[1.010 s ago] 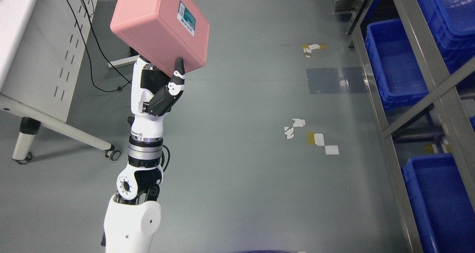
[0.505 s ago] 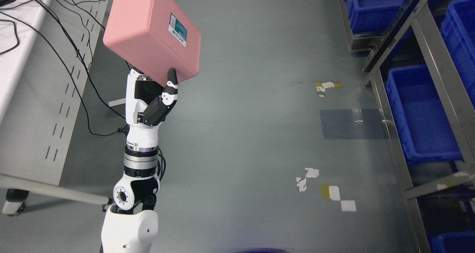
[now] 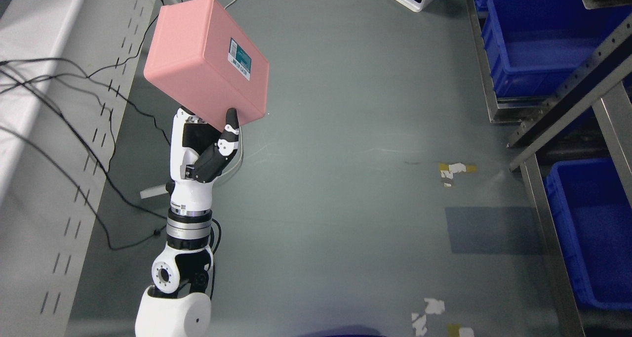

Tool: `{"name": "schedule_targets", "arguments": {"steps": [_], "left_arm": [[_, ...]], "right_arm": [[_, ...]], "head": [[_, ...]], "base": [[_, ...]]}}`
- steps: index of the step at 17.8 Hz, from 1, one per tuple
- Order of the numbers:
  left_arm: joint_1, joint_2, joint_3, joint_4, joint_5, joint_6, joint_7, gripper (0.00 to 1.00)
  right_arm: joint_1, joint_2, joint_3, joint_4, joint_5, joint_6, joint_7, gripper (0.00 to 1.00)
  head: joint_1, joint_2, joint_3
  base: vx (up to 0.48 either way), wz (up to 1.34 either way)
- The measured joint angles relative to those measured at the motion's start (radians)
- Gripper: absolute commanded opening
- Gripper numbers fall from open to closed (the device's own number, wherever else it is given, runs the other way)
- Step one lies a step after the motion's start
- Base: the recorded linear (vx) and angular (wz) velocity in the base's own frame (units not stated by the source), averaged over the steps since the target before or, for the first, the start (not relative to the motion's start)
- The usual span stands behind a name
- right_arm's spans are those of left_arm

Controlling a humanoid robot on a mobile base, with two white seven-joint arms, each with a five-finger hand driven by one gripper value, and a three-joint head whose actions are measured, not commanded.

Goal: Place storage box into left shelf container
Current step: 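Hold the pink box aloft in the left hand while turning toward the shelving, then lower the pink box into the blue shelf container with the left hand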

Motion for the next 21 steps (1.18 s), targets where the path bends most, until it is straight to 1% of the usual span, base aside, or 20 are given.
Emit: {"name": "schedule_targets", "arguments": {"steps": [4, 8, 10, 14, 17, 21], "left_arm": [[0.039, 0.0, -0.013, 0.002, -0.001, -0.003, -0.027, 0.02], [0.097, 0.0, -0.042, 0.007, -0.005, -0.005, -0.126, 0.02], [0.129, 0.0, -0.057, 0.011, -0.006, -0.009, -0.153, 0.02], [0.227, 0.001, -0.105, 0.025, -0.024, -0.05, -0.201, 0.03], [0.293, 0.017, -0.14, 0.043, -0.054, -0.077, -0.24, 0.03], [0.338, 0.032, -0.155, 0.068, -0.079, -0.085, -0.253, 0.03]], "right_arm": [[-0.001, 0.0, 0.0, 0.0, 0.0, -0.001, 0.002, 1.0], [0.0, 0.0, 0.0, 0.0, 0.0, -0.007, 0.003, 1.0], [0.0, 0.0, 0.0, 0.0, 0.0, -0.008, 0.005, 1.0], [0.0, 0.0, 0.0, 0.0, 0.0, 0.0, 0.007, 1.0], [0.0, 0.0, 0.0, 0.0, 0.0, 0.0, 0.002, 1.0], [0.0, 0.0, 0.0, 0.0, 0.0, 0.001, 0.001, 1.0]], "head": [[0.0, 0.0, 0.0], [0.0, 0.0, 0.0], [0.0, 0.0, 0.0], [0.0, 0.0, 0.0], [0.0, 0.0, 0.0], [0.0, 0.0, 0.0]], "base": [[0.623, -0.27], [0.44, -0.66], [0.462, -1.02], [0.304, -1.12], [0.217, -1.26], [0.188, -1.15]]}}
